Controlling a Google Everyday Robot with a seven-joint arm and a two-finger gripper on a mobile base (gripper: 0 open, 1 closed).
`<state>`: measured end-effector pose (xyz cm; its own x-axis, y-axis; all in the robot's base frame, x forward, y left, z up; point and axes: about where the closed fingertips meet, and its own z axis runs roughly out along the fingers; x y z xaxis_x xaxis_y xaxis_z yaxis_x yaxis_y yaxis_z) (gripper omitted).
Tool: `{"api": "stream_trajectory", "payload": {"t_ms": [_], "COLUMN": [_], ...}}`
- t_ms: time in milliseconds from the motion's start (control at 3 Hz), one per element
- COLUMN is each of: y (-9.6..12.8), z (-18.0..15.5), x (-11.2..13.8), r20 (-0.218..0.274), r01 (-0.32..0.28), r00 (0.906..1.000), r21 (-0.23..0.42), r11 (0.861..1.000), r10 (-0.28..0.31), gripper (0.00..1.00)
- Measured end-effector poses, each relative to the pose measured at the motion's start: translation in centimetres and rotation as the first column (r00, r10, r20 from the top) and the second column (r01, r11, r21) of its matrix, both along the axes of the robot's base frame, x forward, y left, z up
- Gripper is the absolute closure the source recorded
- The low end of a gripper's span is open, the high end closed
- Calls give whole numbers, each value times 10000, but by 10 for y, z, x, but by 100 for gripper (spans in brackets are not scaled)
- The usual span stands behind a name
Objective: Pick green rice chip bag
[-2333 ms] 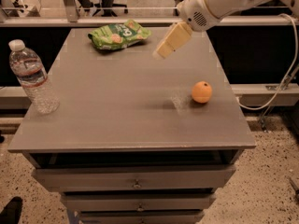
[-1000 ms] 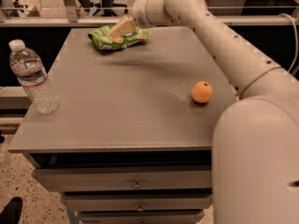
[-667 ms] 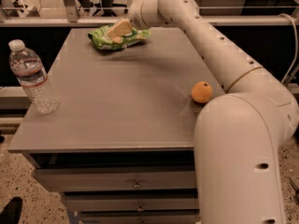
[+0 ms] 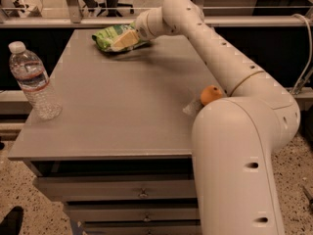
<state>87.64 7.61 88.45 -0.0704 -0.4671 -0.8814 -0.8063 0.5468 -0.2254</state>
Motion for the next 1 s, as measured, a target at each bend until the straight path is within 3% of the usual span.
{"api": "stream_trajectory", "payload": {"t_ms": [333,1000], "y": [3,8], "z": [-17,-28], "x": [1,-3], "r20": [-570,-1142], "r01": [-80,-370], "r00": [9983,9929], "r21": [-126,-266], "r11": [9999,9990], "r10": [73,337], "gripper": [0,41]}}
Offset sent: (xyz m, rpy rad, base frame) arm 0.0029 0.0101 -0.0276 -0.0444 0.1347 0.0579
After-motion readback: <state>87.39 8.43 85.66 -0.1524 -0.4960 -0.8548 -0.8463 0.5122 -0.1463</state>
